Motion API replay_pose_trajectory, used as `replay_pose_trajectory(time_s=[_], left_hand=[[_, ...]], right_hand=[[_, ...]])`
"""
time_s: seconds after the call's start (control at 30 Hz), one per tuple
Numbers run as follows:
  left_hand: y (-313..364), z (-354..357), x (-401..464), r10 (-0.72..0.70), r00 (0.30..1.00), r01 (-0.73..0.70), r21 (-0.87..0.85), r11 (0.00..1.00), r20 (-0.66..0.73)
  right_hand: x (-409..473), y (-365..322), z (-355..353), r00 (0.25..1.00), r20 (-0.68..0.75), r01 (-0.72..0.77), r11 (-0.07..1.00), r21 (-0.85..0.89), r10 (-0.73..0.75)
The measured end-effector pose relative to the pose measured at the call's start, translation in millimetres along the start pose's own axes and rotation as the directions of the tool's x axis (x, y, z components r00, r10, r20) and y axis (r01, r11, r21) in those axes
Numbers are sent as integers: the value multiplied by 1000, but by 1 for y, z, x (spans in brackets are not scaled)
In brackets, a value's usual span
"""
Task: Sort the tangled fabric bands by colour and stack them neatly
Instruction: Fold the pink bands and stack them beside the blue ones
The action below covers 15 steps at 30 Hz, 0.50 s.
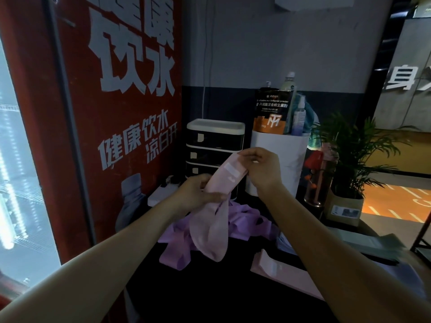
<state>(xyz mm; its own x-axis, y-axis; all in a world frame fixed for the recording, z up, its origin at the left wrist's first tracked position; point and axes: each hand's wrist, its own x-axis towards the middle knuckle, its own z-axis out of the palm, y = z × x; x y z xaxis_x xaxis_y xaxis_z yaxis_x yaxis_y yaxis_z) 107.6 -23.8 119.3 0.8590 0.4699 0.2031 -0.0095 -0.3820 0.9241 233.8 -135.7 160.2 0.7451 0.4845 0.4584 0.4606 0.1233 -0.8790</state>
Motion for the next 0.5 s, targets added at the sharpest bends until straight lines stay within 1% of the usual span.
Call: replay_pose_trajectory(time_s=[0.1, 0.17, 0.2, 0.23, 0.3, 0.33, 0.37, 0.4, 0.43, 0.47, 0.5], left_hand=[[-17, -3, -5, -55, 998, 49, 170, 984, 30], [-33, -10, -5, -62, 998, 55, 383, 922, 5], [-40, -15, -4, -54, 998, 60, 478, 877, -27], [-45, -19, -3, -59, 996, 88, 534, 841, -73], [-51, -28, -4, -90, 979, 178, 545, 819, -185], [-52, -32, -4, -120, 963, 230, 500, 835, -243], [-54, -35, -5, -159, 940, 272, 381, 884, -302], [-55, -37, -6, -226, 915, 297, 181, 938, -334], [-55, -38, -7, -303, 893, 301, -57, 952, -334], [-53, -38, -8, -358, 882, 289, -249, 924, -306], [-51, -38, -7, -375, 885, 265, -364, 893, -277]], right_hand=[[4, 3, -11, 993, -118, -8, 1000, 22, 10], [7, 7, -20, 986, -163, -23, 1000, 16, 25], [9, 10, -24, 984, -172, -34, 999, 7, 35], [10, 13, -27, 983, -178, -43, 999, 0, 42], [11, 20, -32, 978, -200, -66, 998, -25, 60], [12, 22, -35, 974, -216, -81, 996, -32, 72], [13, 26, -37, 969, -231, -101, 994, -31, 91], [13, 28, -40, 963, -245, -123, 992, -23, 114], [13, 31, -42, 957, -257, -145, 989, -11, 137], [13, 33, -44, 951, -266, -164, 986, -3, 157], [13, 36, -44, 947, -274, -177, 984, -1, 170]])
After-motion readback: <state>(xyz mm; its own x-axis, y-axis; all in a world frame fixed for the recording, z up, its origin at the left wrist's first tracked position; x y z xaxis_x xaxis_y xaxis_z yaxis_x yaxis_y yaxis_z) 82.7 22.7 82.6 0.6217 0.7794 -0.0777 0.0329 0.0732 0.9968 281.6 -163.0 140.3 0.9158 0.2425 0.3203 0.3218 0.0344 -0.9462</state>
